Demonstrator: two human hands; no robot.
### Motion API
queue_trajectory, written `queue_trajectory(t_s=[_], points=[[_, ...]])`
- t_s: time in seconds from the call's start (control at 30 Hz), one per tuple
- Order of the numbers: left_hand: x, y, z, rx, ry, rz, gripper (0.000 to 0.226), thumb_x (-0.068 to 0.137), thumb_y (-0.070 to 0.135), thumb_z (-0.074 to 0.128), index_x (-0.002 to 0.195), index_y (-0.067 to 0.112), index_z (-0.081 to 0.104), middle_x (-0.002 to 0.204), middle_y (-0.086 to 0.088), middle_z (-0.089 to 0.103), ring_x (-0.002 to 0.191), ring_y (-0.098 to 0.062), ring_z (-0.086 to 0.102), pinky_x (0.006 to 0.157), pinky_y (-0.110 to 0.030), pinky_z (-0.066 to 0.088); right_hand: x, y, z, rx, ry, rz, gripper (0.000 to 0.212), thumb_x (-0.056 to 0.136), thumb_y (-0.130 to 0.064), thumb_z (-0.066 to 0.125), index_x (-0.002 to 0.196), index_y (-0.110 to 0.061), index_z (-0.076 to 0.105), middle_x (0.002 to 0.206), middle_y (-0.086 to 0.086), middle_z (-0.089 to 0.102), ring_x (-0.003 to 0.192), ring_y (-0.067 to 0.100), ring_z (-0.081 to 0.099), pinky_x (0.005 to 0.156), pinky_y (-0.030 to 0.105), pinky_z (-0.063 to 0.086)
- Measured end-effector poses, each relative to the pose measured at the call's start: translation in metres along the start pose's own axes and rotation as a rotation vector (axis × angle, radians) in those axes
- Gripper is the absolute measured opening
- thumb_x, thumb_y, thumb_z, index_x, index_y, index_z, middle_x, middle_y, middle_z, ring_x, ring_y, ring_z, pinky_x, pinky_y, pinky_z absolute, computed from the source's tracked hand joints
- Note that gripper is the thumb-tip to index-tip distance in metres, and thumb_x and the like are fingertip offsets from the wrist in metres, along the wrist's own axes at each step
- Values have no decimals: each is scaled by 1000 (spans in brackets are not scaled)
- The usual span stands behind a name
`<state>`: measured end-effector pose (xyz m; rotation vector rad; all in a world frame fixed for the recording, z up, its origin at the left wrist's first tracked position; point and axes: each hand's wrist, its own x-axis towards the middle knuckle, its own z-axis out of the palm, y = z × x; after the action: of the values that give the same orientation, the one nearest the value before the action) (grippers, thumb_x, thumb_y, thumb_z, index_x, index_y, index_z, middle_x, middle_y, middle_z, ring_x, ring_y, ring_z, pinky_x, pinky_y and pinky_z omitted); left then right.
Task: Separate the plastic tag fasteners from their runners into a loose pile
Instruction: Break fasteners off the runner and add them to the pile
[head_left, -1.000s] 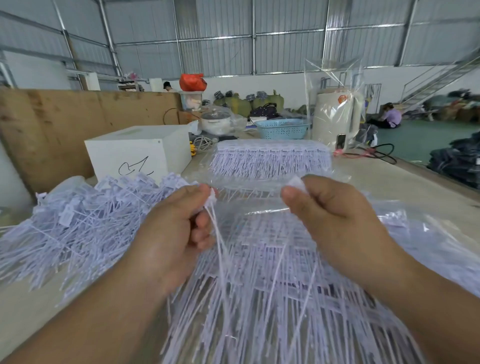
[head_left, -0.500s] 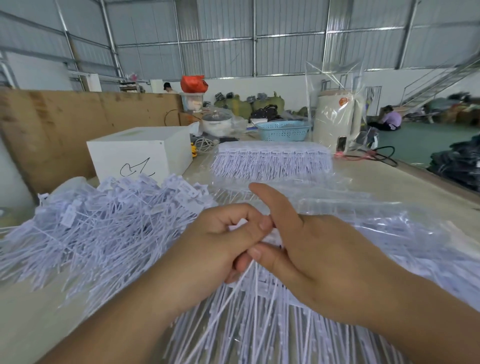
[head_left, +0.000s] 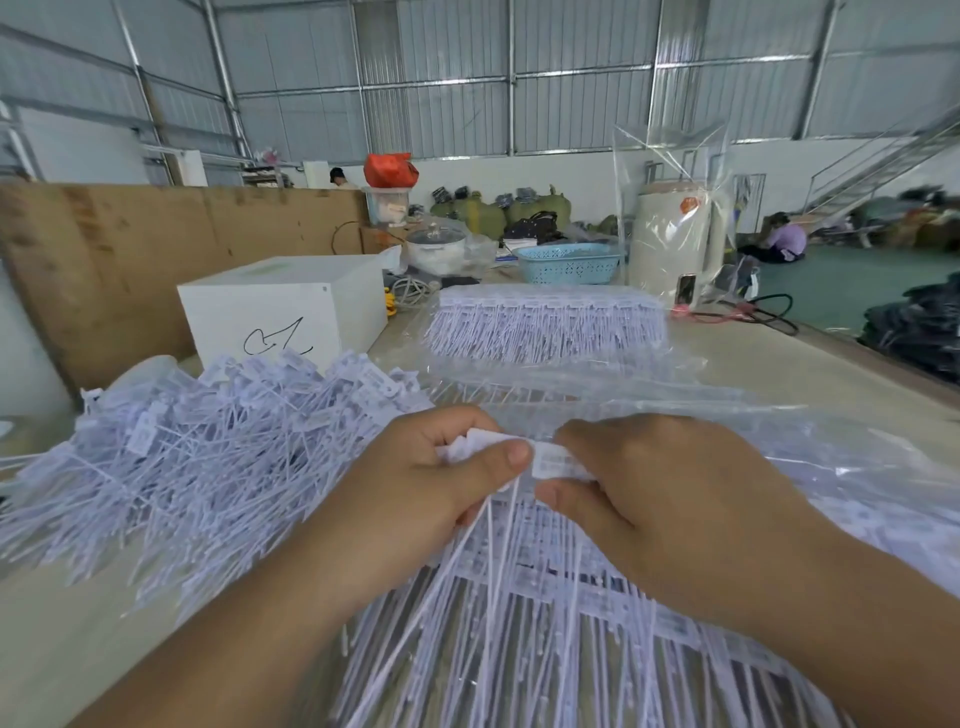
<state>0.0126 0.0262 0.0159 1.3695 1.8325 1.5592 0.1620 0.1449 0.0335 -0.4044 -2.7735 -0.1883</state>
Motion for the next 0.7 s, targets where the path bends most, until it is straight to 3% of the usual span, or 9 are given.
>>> queue_trajectory(t_s=[0.07, 0.13, 0.27, 0.33, 0.4, 0.5, 0.57, 0.63, 0.7], points=[[0, 1, 0, -11, 12, 2, 36, 68, 54, 63, 76, 19, 66, 44, 4, 43, 39, -14, 32, 43, -20, 27, 1, 0, 1, 100, 1, -5, 27, 92, -57, 23, 87, -33, 34, 66, -10, 40, 59, 8, 42, 57, 35, 42], [-1, 1, 2, -43, 55, 8, 35, 68, 52, 63, 75, 17, 65, 43, 4, 41, 38, -13, 30, 41, -18, 25, 2, -2, 4, 193, 40, 20, 29, 92, -57, 28, 78, -32, 29, 62, -10, 39, 54, 8, 39, 55, 35, 40], [3, 5, 9, -285, 222, -6, 23, 72, 42, 65, 65, 20, 67, 43, 4, 39, 35, -10, 30, 38, -16, 27, 5, -12, 11, 320, 258, 68, 30, 91, -55, 28, 77, -30, 40, 61, -8, 45, 54, 12, 47, 53, 35, 43], [8, 5, -4, -495, 333, -61, 31, 87, 29, 62, 57, 21, 62, 46, 5, 39, 35, -8, 30, 37, -16, 28, 5, -9, 10, 414, 388, 130, 35, 92, -54, 32, 78, -25, 45, 56, -8, 46, 51, 13, 48, 49, 35, 43], [10, 3, -20, -542, 374, -112, 39, 93, 24, 58, 54, 21, 57, 47, 4, 38, 35, -8, 30, 37, -16, 27, 4, -4, 7, 468, 388, 127, 40, 88, -58, 31, 78, -23, 47, 52, -8, 42, 48, 11, 45, 48, 36, 42], [7, 2, -15, -301, 161, -68, 25, 79, 38, 63, 62, 21, 63, 47, 1, 41, 35, -13, 34, 37, -17, 29, 2, -4, 10, 422, 200, 6, 48, 85, -66, 26, 107, -31, 50, 52, -11, 41, 49, 5, 44, 49, 28, 38], [3, 2, -2, -173, 35, -31, 27, 68, 50, 63, 69, 23, 66, 44, 1, 45, 36, -15, 38, 37, -18, 31, 2, -6, 14, 340, 104, -53, 68, 82, -68, 20, 140, -36, 31, 52, -12, 40, 51, 1, 45, 48, 20, 30], [2, 2, 2, -92, -16, -37, 29, 70, 52, 63, 71, 23, 65, 44, 1, 47, 37, -16, 39, 39, -22, 31, 0, -6, 17, 315, 63, -78, 79, 80, -69, 17, 152, -36, 11, 52, -11, 38, 54, -2, 46, 49, 20, 32], [2, 1, 0, -58, -36, -66, 26, 86, 38, 62, 68, 20, 60, 44, 1, 46, 39, -17, 36, 41, -24, 29, 0, -5, 17, 320, 31, -89, 78, 82, -69, 20, 152, -38, 6, 53, -10, 38, 54, -3, 46, 52, 19, 35]])
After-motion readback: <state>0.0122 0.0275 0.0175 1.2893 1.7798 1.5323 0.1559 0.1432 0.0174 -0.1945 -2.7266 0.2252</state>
